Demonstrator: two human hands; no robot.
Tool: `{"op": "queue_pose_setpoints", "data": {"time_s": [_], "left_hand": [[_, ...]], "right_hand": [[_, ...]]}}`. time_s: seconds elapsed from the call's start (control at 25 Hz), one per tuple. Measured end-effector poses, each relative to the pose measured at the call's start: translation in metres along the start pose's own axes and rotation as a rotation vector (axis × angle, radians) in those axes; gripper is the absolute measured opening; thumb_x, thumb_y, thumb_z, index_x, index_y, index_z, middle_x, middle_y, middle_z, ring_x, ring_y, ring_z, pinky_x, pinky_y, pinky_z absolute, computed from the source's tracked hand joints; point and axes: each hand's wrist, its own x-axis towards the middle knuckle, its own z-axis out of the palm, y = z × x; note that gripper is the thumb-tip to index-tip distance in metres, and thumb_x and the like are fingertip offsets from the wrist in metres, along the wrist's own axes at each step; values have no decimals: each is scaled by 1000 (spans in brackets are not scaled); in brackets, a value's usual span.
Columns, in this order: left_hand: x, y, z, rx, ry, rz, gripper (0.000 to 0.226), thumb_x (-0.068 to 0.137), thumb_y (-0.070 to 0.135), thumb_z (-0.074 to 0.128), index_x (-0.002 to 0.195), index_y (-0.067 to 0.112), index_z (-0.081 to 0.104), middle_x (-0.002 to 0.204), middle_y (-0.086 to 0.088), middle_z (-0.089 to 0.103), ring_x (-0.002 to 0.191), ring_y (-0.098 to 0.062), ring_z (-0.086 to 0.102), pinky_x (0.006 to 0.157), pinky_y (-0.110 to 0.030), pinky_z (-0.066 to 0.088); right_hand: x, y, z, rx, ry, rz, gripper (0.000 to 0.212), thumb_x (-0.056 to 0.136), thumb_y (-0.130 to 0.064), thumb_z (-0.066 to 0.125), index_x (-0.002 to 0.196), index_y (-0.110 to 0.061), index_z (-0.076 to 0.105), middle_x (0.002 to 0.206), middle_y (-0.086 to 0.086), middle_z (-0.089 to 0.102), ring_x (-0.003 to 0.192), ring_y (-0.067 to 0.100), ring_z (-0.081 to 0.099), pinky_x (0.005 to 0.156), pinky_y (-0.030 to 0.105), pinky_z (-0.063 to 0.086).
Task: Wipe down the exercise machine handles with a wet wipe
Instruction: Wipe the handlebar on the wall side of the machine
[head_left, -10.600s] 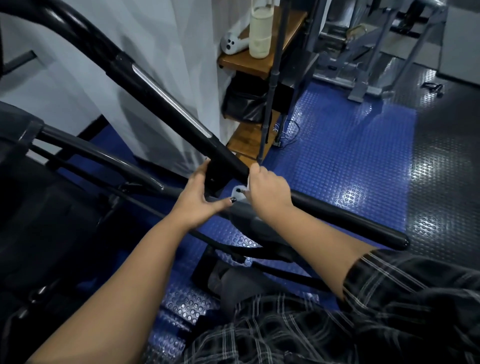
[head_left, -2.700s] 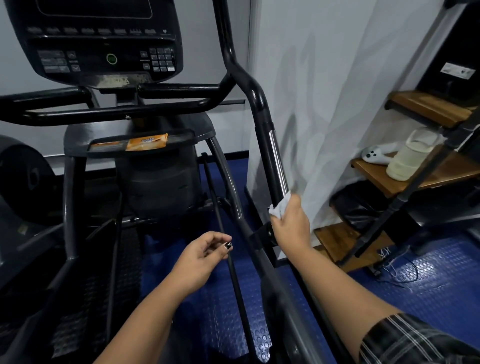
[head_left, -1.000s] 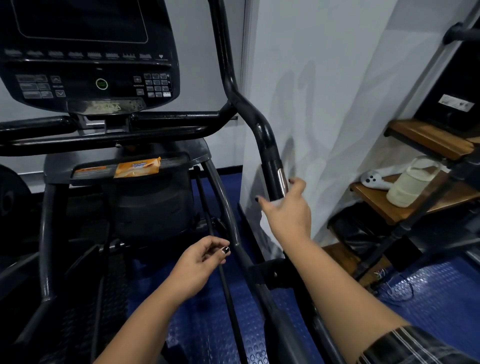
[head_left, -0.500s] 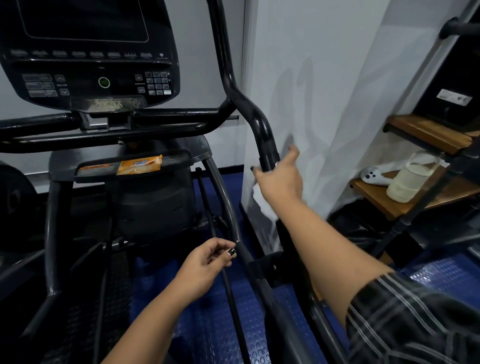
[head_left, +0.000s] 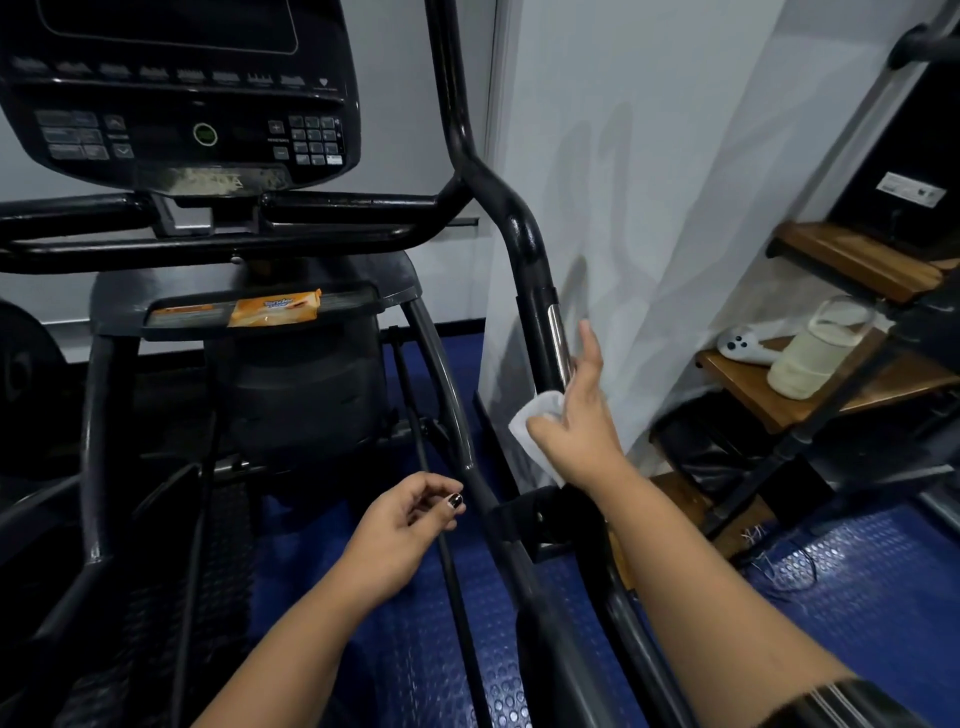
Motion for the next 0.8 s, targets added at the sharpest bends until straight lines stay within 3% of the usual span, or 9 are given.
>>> {"op": "queue_pose_setpoints", "data": {"time_s": [0.08,0.16,0.2,0.28,0.36,0.48,0.64,0.8], "left_hand": [[1,-4,3,15,-17,3,19,96,9,59,105,22,68,98,-6,74,96,-21,70,93,-38,55],[2,-7,3,20,-21,7,20,95,10,60,104,26,69,99,-6,74,98,-21,70,95,-44,54],[2,-8,1,17,-15,6,21,95,10,60,102,28,69,99,-7,74,98,-22,70,96,-45,53],[1,-10,-3,13,10,-1,23,95,11,60,100,31,70,100,-7,74,97,-22,70,96,-45,53],[0,-11,-9,11,30,-13,20,95,11,61,102,28,69,99,-4,74,95,-21,71,96,-43,53],[3,-12,-18,20,52,-29,18,95,11,60,105,24,68,98,0,75,92,-18,71,94,-39,54],[15,-5,-22,11,30,-26,16,95,12,60,105,23,68,98,-1,75,92,-18,71,90,-34,55],[28,4,-32,19,7,-29,17,96,12,59,105,24,67,100,-5,74,94,-19,70,79,-25,51]], "right_hand": [[-13,14,-1,24,-15,35,102,82,-2,60,150,-41,-5,156,1,26,138,15,36,100,17,36],[-18,19,5,69,141,87,83,81,-8,73,143,-24,21,137,2,40,117,10,52,87,5,41],[-19,18,10,72,245,130,68,79,-14,79,131,-16,35,123,1,44,101,7,56,76,5,44],[-19,13,23,-70,376,202,49,80,-32,79,110,-11,47,102,0,50,83,12,58,64,16,44],[-13,8,28,-271,392,274,40,84,-43,71,101,-13,50,89,-1,57,74,18,58,60,27,41],[13,-8,23,-376,365,301,36,87,-45,64,94,-13,50,84,0,60,70,19,54,59,30,40],[66,-37,19,-270,374,296,26,80,-35,62,91,-13,53,86,2,63,76,27,61,69,36,54],[115,-71,4,-85,260,356,13,71,-20,65,83,-16,59,75,0,63,67,23,63,57,27,48]]}}
